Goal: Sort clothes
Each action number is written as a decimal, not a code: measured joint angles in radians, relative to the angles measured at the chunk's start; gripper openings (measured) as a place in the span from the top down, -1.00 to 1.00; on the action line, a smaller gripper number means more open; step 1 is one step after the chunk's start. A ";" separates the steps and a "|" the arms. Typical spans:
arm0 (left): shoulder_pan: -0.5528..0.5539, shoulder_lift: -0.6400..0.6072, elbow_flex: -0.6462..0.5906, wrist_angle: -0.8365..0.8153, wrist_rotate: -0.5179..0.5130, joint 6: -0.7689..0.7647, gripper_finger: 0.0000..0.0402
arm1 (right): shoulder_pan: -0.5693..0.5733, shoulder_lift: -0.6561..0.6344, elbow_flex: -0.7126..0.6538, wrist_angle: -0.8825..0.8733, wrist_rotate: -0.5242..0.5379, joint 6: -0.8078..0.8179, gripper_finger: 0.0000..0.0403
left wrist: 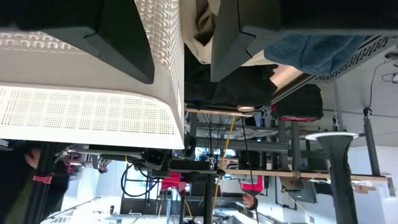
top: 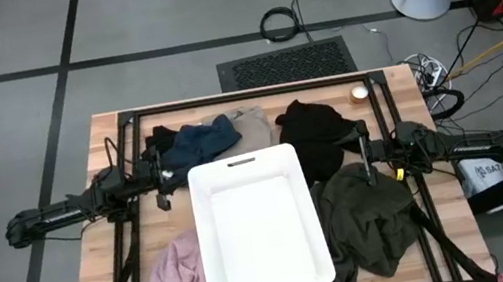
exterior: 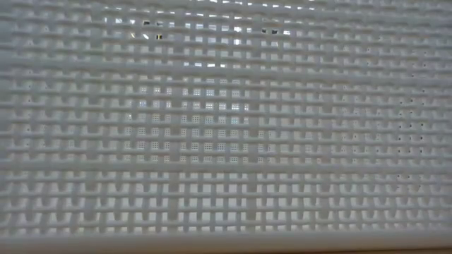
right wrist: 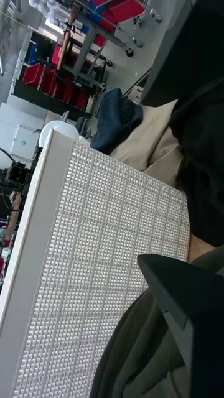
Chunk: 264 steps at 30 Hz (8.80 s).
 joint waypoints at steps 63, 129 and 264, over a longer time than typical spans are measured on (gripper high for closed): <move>0.000 0.000 0.000 0.000 0.000 0.000 0.15 | 0.000 0.000 0.000 0.000 0.000 0.000 -0.97; 0.000 0.000 0.000 0.000 0.000 0.000 0.15 | 0.000 0.000 0.000 0.000 0.000 0.000 -0.97; 0.000 0.338 0.680 -0.864 -0.376 -0.303 0.15 | -0.003 0.635 0.797 -0.380 0.403 0.480 -0.97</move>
